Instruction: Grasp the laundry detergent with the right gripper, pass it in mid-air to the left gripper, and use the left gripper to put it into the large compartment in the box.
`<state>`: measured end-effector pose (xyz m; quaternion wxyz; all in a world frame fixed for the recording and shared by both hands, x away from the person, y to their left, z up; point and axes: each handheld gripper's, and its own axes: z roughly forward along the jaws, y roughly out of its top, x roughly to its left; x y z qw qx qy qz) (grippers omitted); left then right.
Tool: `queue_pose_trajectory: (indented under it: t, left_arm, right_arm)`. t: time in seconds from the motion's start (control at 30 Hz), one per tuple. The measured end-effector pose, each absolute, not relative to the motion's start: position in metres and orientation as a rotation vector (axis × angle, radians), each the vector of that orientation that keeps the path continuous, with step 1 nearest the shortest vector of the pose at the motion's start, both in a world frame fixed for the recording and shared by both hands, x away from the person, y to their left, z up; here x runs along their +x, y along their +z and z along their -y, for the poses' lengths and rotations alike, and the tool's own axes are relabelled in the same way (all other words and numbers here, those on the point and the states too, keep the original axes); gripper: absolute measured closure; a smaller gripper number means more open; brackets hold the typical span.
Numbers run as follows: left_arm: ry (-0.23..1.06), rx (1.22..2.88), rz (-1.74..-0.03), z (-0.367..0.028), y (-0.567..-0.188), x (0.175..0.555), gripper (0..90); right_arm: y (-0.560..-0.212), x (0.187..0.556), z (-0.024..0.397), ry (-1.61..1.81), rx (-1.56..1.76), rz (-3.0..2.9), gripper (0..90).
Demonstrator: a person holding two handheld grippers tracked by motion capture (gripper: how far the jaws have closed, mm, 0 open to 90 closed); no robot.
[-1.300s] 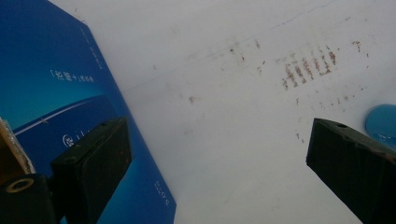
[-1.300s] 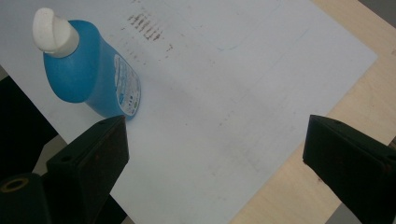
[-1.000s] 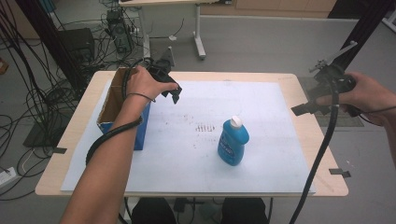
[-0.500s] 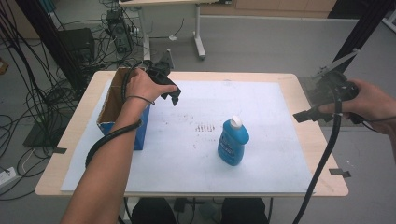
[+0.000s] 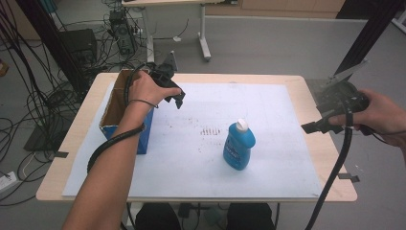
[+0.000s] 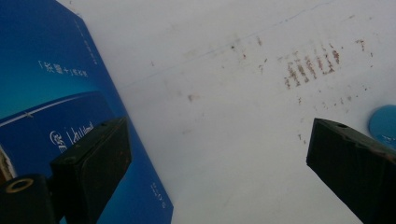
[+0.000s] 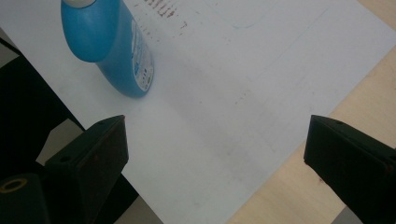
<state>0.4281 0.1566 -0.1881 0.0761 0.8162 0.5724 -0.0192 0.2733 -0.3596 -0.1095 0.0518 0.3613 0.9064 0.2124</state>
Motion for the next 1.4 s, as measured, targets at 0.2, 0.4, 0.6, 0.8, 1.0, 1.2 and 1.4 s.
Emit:
queue_pose_trajectory:
  t: [0.2,0.4,0.6,0.8,1.0,1.2,1.4]
  left_arm:
    - [-0.061,2.453,-1.706,-0.154,-0.190,0.428,7.2]
    - [-0.067,2.463,-1.703,-0.152,-0.192,0.428,7.3]
    - [-0.073,2.460,-1.707,-0.153,-0.193,0.428,7.3]
    - [-0.069,2.455,-1.710,-0.156,-0.193,0.428,7.3]
    - [-0.068,2.451,-1.713,-0.157,-0.193,0.426,7.4]
    - [-0.060,2.455,-1.702,-0.157,-0.193,0.425,7.5]
    - [-0.054,2.450,-1.695,-0.156,-0.194,0.423,7.5]
  right_arm:
    - [-0.117,0.268,0.361,0.652,1.100,-2.767,6.4]
    - [-0.131,0.265,0.366,0.656,1.114,-2.777,6.6]
    - [-0.140,0.261,0.371,0.666,1.129,-2.776,6.7]
    - [-0.148,0.257,0.370,0.656,1.129,-2.783,6.7]
    - [-0.157,0.254,0.371,0.662,1.142,-2.787,6.7]
    - [-0.164,0.252,0.370,0.652,1.143,-2.796,6.8]
    - [-0.169,0.248,0.368,0.658,1.134,-2.800,6.8]
